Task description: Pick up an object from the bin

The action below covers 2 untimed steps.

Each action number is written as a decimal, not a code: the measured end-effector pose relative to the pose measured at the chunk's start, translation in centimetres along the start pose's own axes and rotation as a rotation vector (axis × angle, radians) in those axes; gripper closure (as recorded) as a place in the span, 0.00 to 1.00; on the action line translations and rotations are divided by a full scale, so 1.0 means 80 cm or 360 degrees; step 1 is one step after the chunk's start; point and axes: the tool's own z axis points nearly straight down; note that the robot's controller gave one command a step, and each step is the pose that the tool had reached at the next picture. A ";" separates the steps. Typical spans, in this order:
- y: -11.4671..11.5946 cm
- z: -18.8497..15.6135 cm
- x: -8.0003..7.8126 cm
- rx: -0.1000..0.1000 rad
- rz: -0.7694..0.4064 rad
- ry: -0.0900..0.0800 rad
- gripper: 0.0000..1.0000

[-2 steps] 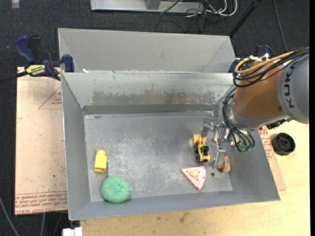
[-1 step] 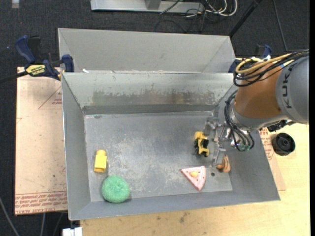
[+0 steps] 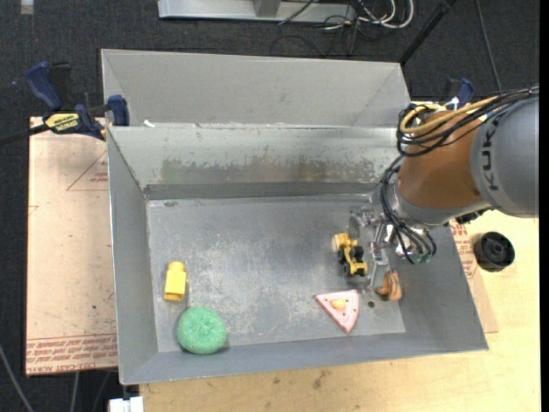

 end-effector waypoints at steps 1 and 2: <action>-0.010 0.006 0.038 -0.0005 0.0297 -0.0007 1.00; -0.010 0.005 0.038 -0.0005 0.0297 -0.0006 1.00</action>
Offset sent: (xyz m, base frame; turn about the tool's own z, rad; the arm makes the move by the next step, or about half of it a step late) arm 0.0000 0.0000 0.0000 0.0000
